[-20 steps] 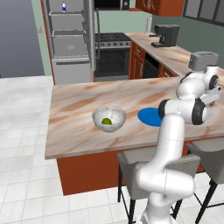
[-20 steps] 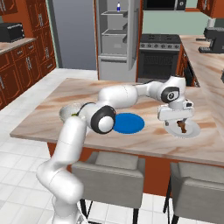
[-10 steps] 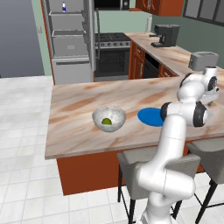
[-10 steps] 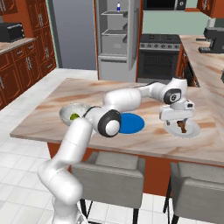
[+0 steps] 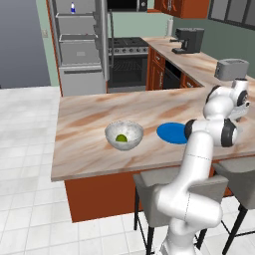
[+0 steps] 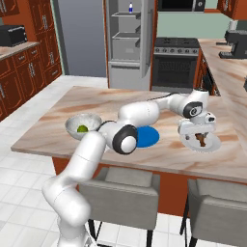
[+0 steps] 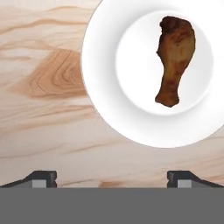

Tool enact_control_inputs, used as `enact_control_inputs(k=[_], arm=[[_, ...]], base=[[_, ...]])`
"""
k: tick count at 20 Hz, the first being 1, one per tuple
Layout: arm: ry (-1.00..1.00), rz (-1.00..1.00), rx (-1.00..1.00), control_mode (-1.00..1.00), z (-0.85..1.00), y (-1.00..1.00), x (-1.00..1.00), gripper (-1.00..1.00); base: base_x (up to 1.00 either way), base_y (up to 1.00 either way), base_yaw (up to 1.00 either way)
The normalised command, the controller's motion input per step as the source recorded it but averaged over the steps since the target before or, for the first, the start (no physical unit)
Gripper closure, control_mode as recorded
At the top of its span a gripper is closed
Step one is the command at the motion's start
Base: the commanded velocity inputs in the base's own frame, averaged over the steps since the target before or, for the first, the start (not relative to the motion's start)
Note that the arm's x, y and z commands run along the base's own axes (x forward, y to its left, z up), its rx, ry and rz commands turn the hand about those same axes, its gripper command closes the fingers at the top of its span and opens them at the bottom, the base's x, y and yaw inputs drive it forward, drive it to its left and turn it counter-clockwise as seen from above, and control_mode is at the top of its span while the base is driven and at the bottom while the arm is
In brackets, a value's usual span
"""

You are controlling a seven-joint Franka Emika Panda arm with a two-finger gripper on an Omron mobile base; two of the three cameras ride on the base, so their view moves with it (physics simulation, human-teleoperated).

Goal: Pick the chicken drumstick and lime from their plates and place them in the bowl. Then put the bowl in the fridge.

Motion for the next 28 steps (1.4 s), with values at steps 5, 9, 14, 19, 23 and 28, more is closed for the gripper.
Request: enact_control_inputs(k=[5, 9, 14, 19, 23, 28], arm=[[-0.01, 0.00, 0.00, -1.00, -0.19, -0.11, 0.18, -1.00], [-0.05, 0.00, 0.00, -1.00, -0.12, -0.12, 0.18, -1.00], [-0.03, 0.00, 0.00, -1.00, -0.12, -0.10, 0.16, -1.00], [0.00, 0.00, 0.00, -1.00, -0.10, -0.10, 0.20, -1.00], [0.00, 0.00, 0.00, -1.00, -0.04, -0.08, 0.21, -1.00], [0.00, -0.01, 0.00, -1.00, -0.07, -0.03, 0.19, -1.00]], base=[[0.00, 0.00, 0.00], [0.00, 0.00, 0.00], [0.00, 0.00, 0.00], [0.00, 0.00, 0.00], [0.00, 0.00, 0.00], [0.00, 0.00, 0.00]])
